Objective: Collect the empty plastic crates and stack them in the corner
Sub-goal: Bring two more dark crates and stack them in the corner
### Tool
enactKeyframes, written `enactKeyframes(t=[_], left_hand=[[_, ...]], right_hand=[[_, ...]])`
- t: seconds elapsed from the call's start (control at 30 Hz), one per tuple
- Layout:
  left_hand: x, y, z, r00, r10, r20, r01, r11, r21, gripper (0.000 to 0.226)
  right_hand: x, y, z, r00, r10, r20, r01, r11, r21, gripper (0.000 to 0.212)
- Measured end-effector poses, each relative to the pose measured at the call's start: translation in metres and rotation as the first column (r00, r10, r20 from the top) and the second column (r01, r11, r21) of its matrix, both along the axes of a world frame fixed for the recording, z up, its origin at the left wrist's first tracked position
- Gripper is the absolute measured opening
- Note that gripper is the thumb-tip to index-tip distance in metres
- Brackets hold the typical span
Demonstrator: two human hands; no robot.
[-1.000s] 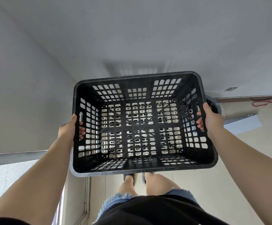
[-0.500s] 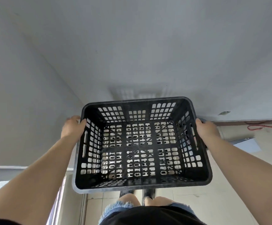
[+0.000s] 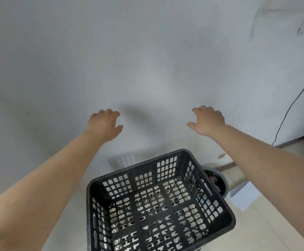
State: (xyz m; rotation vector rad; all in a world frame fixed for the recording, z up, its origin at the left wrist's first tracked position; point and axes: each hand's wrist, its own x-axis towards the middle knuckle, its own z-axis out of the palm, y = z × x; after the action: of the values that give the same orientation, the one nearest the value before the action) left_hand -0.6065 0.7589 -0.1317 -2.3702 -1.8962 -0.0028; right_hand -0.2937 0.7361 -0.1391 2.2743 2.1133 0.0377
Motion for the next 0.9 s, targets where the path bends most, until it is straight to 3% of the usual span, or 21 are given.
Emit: enactKeyframes(t=[0.23, 0.47, 0.7, 0.9], left_hand=[[0.043, 0.007, 0.065, 0.979, -0.202, -0.023, 0.203, 0.965, 0.168, 0.056], [0.098, -0.009, 0.103, 0.9, -0.433, -0.044, 0.43, 0.869, 0.245, 0.058], [0.181, -0.054, 0.123, 0.769, -0.635, -0.074, 0.627, 0.726, 0.283, 0.06], [0.267, -0.121, 0.142, 0.596, -0.799, -0.081, 0.776, 0.547, 0.314, 0.06]], right_hand=[[0.003, -0.045, 0.067, 0.988, -0.147, 0.037, 0.14, 0.981, 0.136, 0.063], [0.021, -0.12, 0.107, 0.949, -0.311, 0.046, 0.291, 0.925, 0.245, 0.065], [0.055, -0.213, 0.134, 0.849, -0.514, 0.121, 0.469, 0.84, 0.273, 0.061], [0.091, -0.305, 0.153, 0.723, -0.677, 0.141, 0.617, 0.723, 0.31, 0.058]])
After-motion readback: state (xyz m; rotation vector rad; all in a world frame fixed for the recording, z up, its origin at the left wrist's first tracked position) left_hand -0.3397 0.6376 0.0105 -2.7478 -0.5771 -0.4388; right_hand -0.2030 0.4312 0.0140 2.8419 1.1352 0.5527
